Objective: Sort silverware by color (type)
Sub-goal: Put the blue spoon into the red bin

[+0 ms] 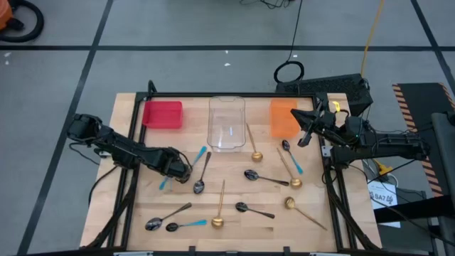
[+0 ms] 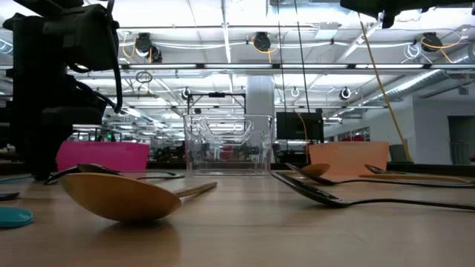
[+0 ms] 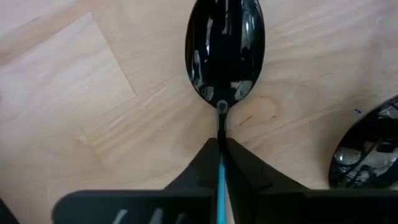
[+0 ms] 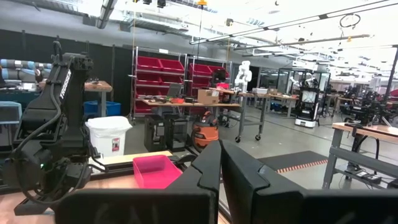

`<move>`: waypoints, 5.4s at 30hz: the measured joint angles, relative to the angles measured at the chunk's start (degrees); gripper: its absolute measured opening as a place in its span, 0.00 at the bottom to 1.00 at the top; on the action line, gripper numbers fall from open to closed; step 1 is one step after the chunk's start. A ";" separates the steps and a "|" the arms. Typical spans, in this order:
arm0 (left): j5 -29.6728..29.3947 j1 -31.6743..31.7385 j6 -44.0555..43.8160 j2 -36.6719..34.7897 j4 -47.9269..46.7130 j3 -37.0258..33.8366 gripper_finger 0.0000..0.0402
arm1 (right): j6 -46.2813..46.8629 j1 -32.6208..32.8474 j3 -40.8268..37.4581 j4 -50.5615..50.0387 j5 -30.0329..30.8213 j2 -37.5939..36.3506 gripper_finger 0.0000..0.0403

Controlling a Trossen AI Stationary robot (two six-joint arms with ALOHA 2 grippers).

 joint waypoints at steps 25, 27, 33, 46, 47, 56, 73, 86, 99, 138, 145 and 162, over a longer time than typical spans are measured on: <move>-5.93 9.22 19.57 -6.56 -14.94 13.41 0.02 | 2.99 0.01 0.00 -3.79 -0.02 0.07 0.03; -7.34 10.94 23.43 -6.52 -17.32 16.26 0.02 | 3.30 0.01 0.00 -4.47 -0.02 0.12 0.03; -10.32 17.60 37.06 -6.54 -24.94 22.85 0.02 | 6.60 0.01 0.00 -7.55 -0.18 0.15 0.03; -10.49 32.39 93.36 -6.54 -27.26 26.80 0.02 | 9.47 0.01 -0.02 -13.39 -0.22 0.38 0.03; -10.48 33.29 97.87 -6.54 -27.20 26.80 0.02 | 9.45 0.01 -0.02 -13.40 -0.23 0.38 0.03; -11.53 44.32 114.12 -6.54 -23.23 26.80 0.04 | 8.11 0.01 -0.02 -12.57 -0.22 0.38 0.03; -5.92 63.65 126.30 -5.29 -16.36 26.80 0.06 | 7.28 0.01 -0.02 -11.10 -0.22 0.46 0.03; -5.26 68.38 124.34 1.77 -15.14 26.77 0.06 | 7.04 0.00 -0.02 -11.08 -0.22 0.46 0.03; -5.30 68.61 122.02 6.85 -13.60 26.77 0.06 | 7.04 0.00 -0.02 -11.16 -0.22 0.48 0.03; 0.05 71.69 110.60 6.80 -11.57 25.57 0.06 | 7.04 0.01 -0.04 -12.04 -0.22 0.48 0.03; 0.66 71.69 109.07 6.80 -11.52 25.57 0.06 | 7.04 0.01 -0.02 -12.04 -0.22 0.46 0.03; 0.44 71.69 107.88 6.75 -5.82 18.32 0.06 | 7.04 0.01 -0.04 -12.02 -0.22 0.46 0.03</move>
